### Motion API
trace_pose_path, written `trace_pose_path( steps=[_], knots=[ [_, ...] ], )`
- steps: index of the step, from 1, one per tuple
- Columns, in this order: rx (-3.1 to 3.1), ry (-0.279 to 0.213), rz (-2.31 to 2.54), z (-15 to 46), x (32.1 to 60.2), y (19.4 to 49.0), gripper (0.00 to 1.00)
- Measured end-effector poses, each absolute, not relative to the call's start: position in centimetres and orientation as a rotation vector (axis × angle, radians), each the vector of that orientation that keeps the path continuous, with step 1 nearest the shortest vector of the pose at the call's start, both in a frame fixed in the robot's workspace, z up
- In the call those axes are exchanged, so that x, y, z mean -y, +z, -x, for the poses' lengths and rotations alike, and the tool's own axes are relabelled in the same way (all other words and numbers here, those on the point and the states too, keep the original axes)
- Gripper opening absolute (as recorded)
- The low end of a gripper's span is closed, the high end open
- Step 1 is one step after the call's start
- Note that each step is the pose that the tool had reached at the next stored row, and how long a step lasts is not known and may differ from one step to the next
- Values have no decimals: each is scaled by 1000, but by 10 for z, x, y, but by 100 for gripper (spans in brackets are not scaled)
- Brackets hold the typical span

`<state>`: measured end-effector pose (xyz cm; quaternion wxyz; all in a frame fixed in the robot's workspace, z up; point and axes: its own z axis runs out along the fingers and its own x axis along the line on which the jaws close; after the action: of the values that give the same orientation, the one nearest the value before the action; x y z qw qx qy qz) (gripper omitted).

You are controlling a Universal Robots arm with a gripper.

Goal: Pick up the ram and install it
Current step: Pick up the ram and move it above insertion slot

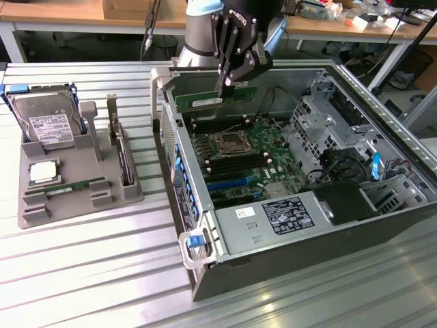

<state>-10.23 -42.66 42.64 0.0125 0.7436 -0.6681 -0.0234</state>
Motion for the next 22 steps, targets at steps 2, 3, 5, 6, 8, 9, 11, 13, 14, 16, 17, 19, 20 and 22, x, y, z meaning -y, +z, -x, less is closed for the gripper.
trace_pose_path(
  steps=[2, 3, 5, 6, 8, 9, 11, 13, 14, 16, 17, 19, 20, 22],
  knots=[
    [2082, -73, -2318, 99, 426, 426, 12],
    [2082, -73, -2318, 98, 426, 426, 12],
    [2082, -73, -2318, 95, 426, 426, 12],
    [2082, -73, -2318, 92, 426, 426, 12],
    [2082, -73, -2318, 87, 426, 426, 12],
    [2082, -73, -2318, 84, 426, 426, 12],
    [2082, -73, -2318, 79, 426, 426, 12],
    [2082, -73, -2318, 76, 426, 426, 12],
    [2082, -73, -2318, 73, 426, 426, 12],
    [2082, -73, -2318, 68, 426, 426, 12],
    [2082, -73, -2318, 66, 426, 426, 12],
    [2082, -73, -2318, 62, 426, 426, 12],
    [2082, -73, -2318, 58, 425, 426, 12],
    [2082, -73, -2318, 54, 425, 426, 12]
  ],
)
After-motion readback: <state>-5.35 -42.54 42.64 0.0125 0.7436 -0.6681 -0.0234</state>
